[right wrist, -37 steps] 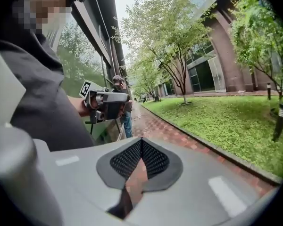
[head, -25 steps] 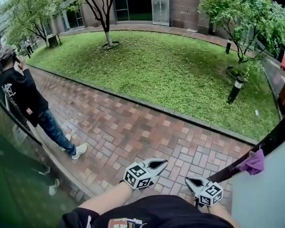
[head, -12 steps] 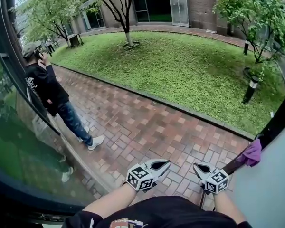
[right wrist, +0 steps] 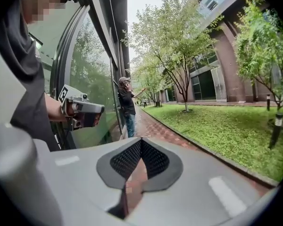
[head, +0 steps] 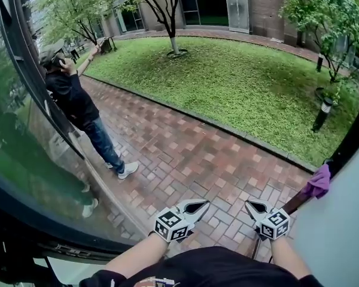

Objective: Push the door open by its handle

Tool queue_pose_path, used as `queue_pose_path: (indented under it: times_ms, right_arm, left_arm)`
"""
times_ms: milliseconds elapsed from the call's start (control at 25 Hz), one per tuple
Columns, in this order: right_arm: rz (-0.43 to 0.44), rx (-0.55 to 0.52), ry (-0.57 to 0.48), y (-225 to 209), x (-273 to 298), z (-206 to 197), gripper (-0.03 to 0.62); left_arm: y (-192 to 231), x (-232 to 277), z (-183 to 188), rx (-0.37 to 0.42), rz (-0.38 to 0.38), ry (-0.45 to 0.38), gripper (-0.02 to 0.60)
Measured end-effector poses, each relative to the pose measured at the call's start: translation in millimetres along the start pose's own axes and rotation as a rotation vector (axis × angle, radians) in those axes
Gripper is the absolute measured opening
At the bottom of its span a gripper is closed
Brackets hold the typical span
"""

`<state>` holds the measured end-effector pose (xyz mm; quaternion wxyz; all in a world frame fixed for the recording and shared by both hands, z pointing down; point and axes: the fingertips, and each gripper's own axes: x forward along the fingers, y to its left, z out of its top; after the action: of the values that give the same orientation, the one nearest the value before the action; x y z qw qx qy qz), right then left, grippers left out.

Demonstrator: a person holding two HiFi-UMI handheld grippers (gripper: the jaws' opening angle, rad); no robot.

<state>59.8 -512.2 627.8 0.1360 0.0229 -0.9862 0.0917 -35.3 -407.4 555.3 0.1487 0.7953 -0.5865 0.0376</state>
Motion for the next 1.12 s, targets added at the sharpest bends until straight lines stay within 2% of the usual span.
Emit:
queue_pose_path:
  times_ms: [120, 240, 400, 480, 560, 680, 840, 960, 1120]
  right_arm:
    - [-0.018, -0.007, 0.002, 13.7, -0.6, 3.7, 0.002]
    - [-0.027, -0.031, -0.005, 45.5, 0.3, 8.7, 0.002]
    - [-0.055, -0.072, -0.022, 113.3, 1.6, 15.1, 0.002]
    - [-0.087, -0.076, -0.037, 153.5, -2.0, 15.3, 0.002]
    - [-0.124, -0.066, -0.054, 198.7, -9.6, 13.2, 0.002]
    - [-0.143, -0.064, -0.058, 277.3, -18.8, 13.0, 0.002]
    - [-0.177, -0.096, -0.031, 360.6, -42.4, 16.8, 0.002]
    - [-0.225, -0.116, -0.025, 398.3, -73.0, 13.8, 0.002]
    - [-0.282, -0.087, -0.079, 430.0, -109.8, 10.0, 0.002]
  left_arm:
    - [-11.5, -23.8, -0.7, 0.004, -0.009, -0.013, 0.000]
    - [-30.0, -56.0, -5.6, 0.022, -0.037, -0.021, 0.000]
    - [-66.4, -120.7, -19.9, 0.093, -0.111, -0.027, 0.000]
    - [-92.7, -158.7, -36.0, 0.161, -0.166, -0.003, 0.000]
    - [-116.2, -197.1, -52.8, 0.191, -0.222, 0.018, 0.000]
    - [-136.4, -254.6, -64.6, 0.166, -0.283, 0.030, 0.000]
    - [-149.2, -318.7, -52.4, 0.147, -0.320, 0.016, 0.000]
    - [-159.8, -352.6, -49.2, 0.133, -0.320, -0.003, 0.000]
    - [-172.7, -388.2, -56.4, 0.131, -0.300, -0.005, 0.000]
